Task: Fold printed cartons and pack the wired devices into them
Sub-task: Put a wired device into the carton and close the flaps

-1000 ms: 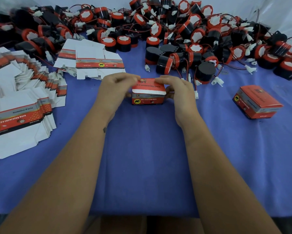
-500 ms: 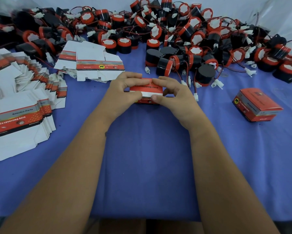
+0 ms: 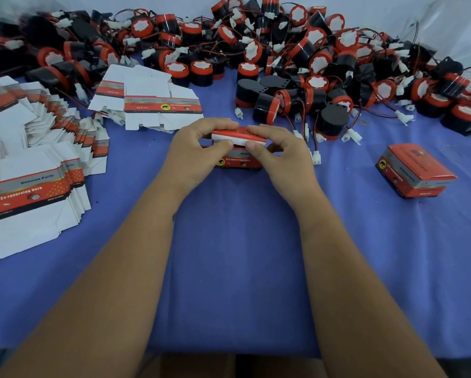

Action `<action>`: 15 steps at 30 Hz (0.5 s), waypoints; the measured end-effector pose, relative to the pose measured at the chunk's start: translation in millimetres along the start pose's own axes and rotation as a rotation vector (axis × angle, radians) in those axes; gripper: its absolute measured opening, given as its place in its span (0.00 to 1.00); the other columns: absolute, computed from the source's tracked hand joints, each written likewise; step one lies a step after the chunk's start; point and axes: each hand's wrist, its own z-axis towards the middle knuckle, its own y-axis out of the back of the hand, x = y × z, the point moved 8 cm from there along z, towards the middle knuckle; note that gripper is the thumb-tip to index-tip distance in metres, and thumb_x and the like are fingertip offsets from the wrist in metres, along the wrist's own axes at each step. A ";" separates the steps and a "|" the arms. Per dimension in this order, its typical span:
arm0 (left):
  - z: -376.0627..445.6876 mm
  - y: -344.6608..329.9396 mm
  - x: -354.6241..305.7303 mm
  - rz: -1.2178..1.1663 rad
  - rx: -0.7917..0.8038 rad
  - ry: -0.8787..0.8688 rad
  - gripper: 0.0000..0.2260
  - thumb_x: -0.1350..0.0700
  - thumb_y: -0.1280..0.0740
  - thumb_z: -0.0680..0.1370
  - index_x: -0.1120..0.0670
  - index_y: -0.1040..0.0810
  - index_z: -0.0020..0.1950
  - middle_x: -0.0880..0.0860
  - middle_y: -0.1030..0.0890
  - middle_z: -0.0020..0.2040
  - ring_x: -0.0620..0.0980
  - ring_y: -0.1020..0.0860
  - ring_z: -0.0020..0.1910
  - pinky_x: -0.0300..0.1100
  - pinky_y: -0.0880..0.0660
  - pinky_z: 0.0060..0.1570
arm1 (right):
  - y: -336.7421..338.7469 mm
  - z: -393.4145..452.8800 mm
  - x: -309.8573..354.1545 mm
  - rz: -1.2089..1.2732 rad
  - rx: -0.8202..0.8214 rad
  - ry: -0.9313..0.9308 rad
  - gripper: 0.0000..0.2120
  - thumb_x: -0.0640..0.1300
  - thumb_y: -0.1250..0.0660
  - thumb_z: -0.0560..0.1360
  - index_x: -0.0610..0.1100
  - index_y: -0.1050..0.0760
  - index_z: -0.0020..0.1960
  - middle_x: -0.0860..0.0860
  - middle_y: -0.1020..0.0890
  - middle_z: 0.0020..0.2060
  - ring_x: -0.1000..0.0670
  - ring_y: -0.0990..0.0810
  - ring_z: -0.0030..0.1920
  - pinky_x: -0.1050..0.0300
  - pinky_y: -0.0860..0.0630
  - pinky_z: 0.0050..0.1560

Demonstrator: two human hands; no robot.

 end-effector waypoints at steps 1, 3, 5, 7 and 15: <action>-0.8 -0.1 -0.9 0.001 -0.008 -0.005 0.13 0.61 0.33 0.78 0.45 0.19 0.57 0.40 0.21 0.57 0.34 0.25 0.56 0.25 0.27 0.48 | -0.2 -0.1 -0.2 0.009 -0.004 -0.004 0.14 0.46 0.31 0.78 0.51 0.22 0.64 0.53 0.23 0.60 0.54 0.25 0.46 0.69 0.27 0.51; -2.8 -1.0 -4.0 0.013 -0.018 -0.028 0.13 0.61 0.33 0.78 0.43 0.20 0.55 0.39 0.21 0.55 0.34 0.25 0.55 0.25 0.27 0.47 | -0.1 0.3 -1.6 0.037 -0.015 -0.020 0.14 0.46 0.31 0.78 0.52 0.22 0.63 0.54 0.22 0.58 0.56 0.26 0.43 0.70 0.27 0.48; -4.2 -0.8 -6.9 0.040 -0.040 -0.060 0.13 0.62 0.33 0.78 0.43 0.21 0.52 0.40 0.21 0.55 0.37 0.25 0.54 0.25 0.28 0.48 | -0.1 1.1 -3.8 0.070 -0.024 -0.043 0.14 0.46 0.31 0.77 0.52 0.22 0.63 0.54 0.22 0.57 0.58 0.27 0.40 0.71 0.27 0.45; -3.6 2.3 -6.6 0.055 -0.083 -0.066 0.12 0.63 0.31 0.77 0.45 0.21 0.51 0.43 0.21 0.58 0.41 0.24 0.56 0.27 0.27 0.52 | -0.9 1.5 -5.8 0.094 -0.020 -0.065 0.14 0.45 0.30 0.77 0.52 0.22 0.63 0.54 0.21 0.57 0.60 0.27 0.38 0.70 0.26 0.44; 0.5 4.7 2.3 -0.184 -0.078 0.049 0.19 0.69 0.34 0.77 0.44 0.17 0.45 0.46 0.19 0.60 0.44 0.23 0.62 0.36 0.22 0.55 | 0.8 0.4 -7.5 0.203 0.004 -0.115 0.14 0.38 0.33 0.78 0.50 0.21 0.61 0.58 0.19 0.51 0.55 0.22 0.43 0.62 0.21 0.52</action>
